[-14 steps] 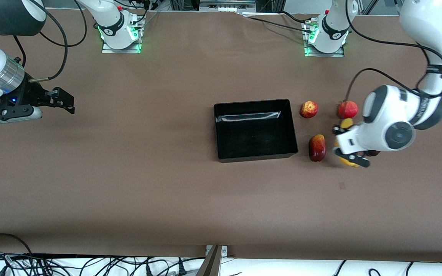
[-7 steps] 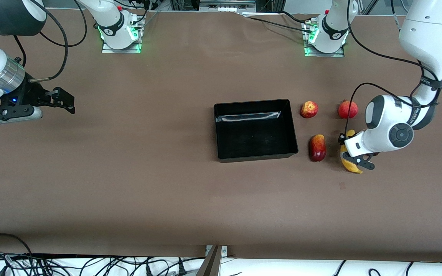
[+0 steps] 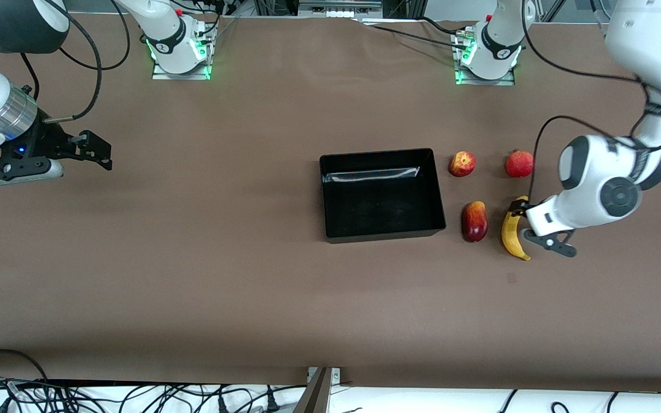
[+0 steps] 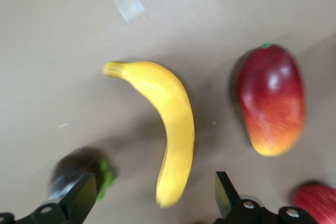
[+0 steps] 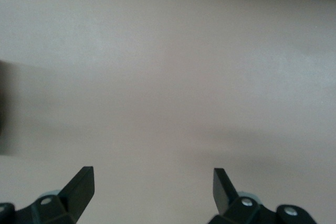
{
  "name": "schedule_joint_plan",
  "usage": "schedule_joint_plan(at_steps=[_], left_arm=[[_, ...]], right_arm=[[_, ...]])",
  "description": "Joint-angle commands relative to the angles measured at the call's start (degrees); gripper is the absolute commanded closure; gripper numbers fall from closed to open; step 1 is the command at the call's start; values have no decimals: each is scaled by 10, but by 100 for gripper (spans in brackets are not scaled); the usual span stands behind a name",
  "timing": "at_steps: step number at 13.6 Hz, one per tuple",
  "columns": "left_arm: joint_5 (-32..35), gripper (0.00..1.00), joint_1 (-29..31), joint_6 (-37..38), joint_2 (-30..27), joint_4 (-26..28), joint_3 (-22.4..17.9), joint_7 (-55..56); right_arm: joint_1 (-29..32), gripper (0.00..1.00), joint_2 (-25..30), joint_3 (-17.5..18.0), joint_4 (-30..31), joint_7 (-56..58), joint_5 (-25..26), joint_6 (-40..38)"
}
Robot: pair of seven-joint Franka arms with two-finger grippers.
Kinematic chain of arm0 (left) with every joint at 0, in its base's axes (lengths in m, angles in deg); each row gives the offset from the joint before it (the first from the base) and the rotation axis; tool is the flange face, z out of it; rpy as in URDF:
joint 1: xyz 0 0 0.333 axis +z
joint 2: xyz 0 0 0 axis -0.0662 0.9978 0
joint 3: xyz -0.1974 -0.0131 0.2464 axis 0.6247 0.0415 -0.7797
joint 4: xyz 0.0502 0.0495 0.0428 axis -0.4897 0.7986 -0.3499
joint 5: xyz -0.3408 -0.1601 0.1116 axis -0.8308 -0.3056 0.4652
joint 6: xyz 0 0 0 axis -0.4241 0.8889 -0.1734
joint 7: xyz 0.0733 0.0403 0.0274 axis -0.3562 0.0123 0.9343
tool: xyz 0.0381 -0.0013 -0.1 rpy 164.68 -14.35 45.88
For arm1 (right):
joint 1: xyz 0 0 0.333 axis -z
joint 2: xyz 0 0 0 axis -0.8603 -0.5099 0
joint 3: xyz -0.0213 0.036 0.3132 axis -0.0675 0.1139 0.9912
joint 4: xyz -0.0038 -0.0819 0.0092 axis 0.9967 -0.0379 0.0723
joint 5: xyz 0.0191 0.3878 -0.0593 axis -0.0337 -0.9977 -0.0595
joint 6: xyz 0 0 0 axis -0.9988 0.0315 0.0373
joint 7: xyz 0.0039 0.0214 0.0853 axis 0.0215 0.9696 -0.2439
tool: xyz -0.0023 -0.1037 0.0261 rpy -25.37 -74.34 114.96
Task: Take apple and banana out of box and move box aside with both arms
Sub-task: 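Open the left gripper and withdraw it from the banana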
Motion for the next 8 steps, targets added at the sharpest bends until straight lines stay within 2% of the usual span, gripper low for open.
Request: schedule_joint_plan(at_steps=[1,2,4,6,8], left_arm=[[-42,0,-28,110,-78,-40,-11,14],[-72,0,-52,154,-99,-54,-32,34],[-90,0,-105,221,-131,-85,-82,75],[-86,0,-148,234,-175,-92,-112,111],[-85,0,-161,225,-205,-93,-130,146]], right_arm=[[1,0,-3,-1,-10,7,-12,-7],[1,0,-3,-1,-9,7,-12,-7],[1,0,-3,-1,-9,7,-12,-8],[1,0,-3,-1,-10,7,-12,-8],[1,0,-3,-1,-9,7,-12,-8]])
